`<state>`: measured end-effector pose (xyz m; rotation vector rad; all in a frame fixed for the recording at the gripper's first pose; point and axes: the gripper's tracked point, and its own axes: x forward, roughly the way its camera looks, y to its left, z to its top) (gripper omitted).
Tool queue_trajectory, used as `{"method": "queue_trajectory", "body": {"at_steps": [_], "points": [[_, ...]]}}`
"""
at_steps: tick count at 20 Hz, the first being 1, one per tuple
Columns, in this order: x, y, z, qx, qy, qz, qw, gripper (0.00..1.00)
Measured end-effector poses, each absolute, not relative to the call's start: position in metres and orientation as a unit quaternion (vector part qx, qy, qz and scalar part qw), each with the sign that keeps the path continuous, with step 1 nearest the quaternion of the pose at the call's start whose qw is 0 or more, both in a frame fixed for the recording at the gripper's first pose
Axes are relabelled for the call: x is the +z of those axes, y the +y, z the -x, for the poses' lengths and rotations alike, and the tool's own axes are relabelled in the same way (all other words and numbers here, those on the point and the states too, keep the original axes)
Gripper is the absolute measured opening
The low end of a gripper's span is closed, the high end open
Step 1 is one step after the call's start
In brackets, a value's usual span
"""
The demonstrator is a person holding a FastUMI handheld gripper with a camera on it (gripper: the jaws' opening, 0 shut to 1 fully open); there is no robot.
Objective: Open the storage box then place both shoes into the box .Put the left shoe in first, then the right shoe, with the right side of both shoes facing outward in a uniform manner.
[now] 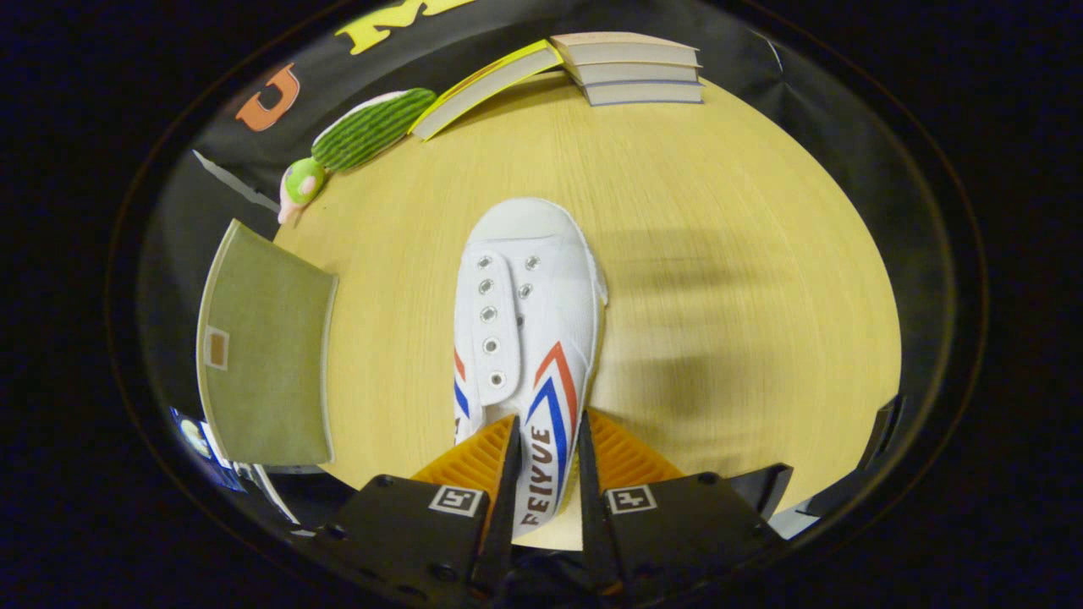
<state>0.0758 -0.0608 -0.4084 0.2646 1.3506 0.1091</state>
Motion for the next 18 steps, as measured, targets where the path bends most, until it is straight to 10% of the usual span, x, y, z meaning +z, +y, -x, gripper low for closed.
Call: {"method": "queue_trajectory", "body": {"at_steps": [6,18], "points": [[-0.405,-0.064,-0.079,0.038,0.608,-0.18,0.772,0.1],[-0.311,-0.016,-0.057,0.059,0.571,-0.256,0.777,0.07]]}}
